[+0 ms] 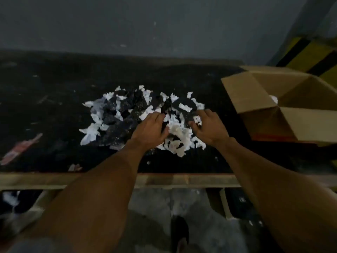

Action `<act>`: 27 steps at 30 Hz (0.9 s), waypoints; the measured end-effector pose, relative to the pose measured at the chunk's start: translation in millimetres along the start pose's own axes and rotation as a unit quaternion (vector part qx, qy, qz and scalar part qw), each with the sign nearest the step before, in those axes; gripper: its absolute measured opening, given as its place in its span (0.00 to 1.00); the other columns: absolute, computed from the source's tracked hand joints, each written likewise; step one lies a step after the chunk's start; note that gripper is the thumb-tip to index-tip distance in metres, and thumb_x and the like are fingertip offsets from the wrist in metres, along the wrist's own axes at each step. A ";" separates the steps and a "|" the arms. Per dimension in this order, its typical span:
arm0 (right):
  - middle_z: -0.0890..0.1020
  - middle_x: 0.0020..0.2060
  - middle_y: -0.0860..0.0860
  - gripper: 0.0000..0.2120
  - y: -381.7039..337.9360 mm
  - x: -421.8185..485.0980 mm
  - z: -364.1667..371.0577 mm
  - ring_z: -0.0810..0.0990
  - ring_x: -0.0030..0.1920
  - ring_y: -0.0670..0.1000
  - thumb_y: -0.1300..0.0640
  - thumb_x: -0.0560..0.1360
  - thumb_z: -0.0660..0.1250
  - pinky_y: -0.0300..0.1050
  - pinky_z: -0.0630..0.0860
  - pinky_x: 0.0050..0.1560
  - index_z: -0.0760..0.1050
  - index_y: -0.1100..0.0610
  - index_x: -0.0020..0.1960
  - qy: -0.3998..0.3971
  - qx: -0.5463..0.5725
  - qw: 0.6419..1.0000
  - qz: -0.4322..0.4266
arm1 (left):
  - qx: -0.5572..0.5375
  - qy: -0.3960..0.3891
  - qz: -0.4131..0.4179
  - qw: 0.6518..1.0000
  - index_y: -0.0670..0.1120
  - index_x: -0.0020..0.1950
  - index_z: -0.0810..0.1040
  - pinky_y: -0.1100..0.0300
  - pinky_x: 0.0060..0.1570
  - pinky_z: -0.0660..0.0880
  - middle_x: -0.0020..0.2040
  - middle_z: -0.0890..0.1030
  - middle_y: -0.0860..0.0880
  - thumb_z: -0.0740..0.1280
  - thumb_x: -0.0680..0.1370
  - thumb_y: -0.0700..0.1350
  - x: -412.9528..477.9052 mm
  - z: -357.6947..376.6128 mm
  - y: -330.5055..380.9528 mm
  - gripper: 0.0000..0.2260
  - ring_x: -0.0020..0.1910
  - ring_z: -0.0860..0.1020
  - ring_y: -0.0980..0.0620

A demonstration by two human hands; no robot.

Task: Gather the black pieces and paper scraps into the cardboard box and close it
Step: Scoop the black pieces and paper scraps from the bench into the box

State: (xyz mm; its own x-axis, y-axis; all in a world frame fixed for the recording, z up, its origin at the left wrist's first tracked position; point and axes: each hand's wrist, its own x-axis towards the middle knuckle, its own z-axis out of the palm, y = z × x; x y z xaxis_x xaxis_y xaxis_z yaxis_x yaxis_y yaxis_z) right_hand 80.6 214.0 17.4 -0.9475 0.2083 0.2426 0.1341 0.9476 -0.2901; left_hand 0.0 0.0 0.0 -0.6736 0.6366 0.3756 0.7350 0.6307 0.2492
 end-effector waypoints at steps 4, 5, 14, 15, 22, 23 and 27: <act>0.71 0.64 0.58 0.27 20.2 -25.0 44.0 0.68 0.64 0.62 0.42 0.76 0.64 0.56 0.69 0.62 0.68 0.57 0.68 -0.050 0.001 0.999 0.023 | -0.022 -0.045 -0.005 0.999 0.38 0.66 0.71 0.48 0.59 0.71 0.60 0.75 0.39 0.64 0.78 0.45 -17.2 43.5 -3.5 0.19 0.61 0.72 0.39; 0.69 0.66 0.58 0.30 26.3 -30.0 55.9 0.66 0.66 0.62 0.41 0.75 0.64 0.56 0.68 0.63 0.66 0.56 0.70 -0.057 -0.005 0.998 0.032 | -0.024 -0.053 0.004 0.998 0.37 0.67 0.71 0.48 0.60 0.70 0.61 0.74 0.38 0.65 0.78 0.43 -20.5 54.0 -5.2 0.18 0.61 0.72 0.38; 0.57 0.74 0.65 0.56 46.6 -28.4 119.2 0.57 0.73 0.66 0.16 0.59 0.47 0.68 0.59 0.69 0.49 0.52 0.76 -0.069 -0.009 0.993 0.099 | -0.006 -0.122 0.085 0.989 0.42 0.78 0.53 0.50 0.75 0.53 0.78 0.54 0.43 0.64 0.78 0.36 10.4 117.1 -21.1 0.31 0.77 0.52 0.43; 0.57 0.74 0.66 0.56 47.5 -24.8 124.3 0.57 0.73 0.67 0.16 0.59 0.47 0.68 0.59 0.69 0.48 0.51 0.75 -0.075 -0.007 0.992 0.099 | 0.001 -0.137 0.090 0.986 0.45 0.78 0.50 0.48 0.75 0.54 0.79 0.52 0.44 0.64 0.78 0.38 16.0 123.5 -23.7 0.33 0.77 0.49 0.44; 0.60 0.71 0.66 0.40 59.1 -6.0 149.0 0.58 0.72 0.67 0.29 0.67 0.57 0.64 0.59 0.70 0.60 0.54 0.70 -0.124 0.020 0.990 0.069 | 0.010 -0.121 0.128 0.984 0.37 0.62 0.77 0.42 0.60 0.72 0.62 0.77 0.36 0.71 0.71 0.44 34.0 155.5 -25.9 0.21 0.62 0.75 0.35; 0.63 0.70 0.66 0.36 60.7 -6.2 151.7 0.60 0.71 0.67 0.33 0.68 0.58 0.63 0.62 0.69 0.62 0.55 0.67 -0.110 0.039 0.991 0.062 | -0.020 -0.119 0.098 0.988 0.36 0.60 0.78 0.40 0.59 0.73 0.60 0.78 0.35 0.71 0.71 0.42 31.8 161.7 -27.2 0.20 0.61 0.76 0.34; 0.69 0.63 0.65 0.25 60.3 -7.8 150.5 0.67 0.65 0.65 0.48 0.70 0.66 0.57 0.70 0.64 0.66 0.60 0.62 -0.061 0.116 0.989 0.074 | -0.086 -0.092 0.000 0.992 0.37 0.58 0.78 0.46 0.61 0.72 0.57 0.77 0.38 0.72 0.73 0.39 23.1 179.3 -27.7 0.14 0.58 0.75 0.38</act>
State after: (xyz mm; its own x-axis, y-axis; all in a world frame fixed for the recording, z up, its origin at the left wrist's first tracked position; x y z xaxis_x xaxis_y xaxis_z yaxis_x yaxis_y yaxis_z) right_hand 52.4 233.0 -141.4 -0.9522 0.2966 0.0728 0.2172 0.8251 -0.5215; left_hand -50.0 76.8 -158.3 -0.6645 0.7169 0.2110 0.7273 0.5555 0.4031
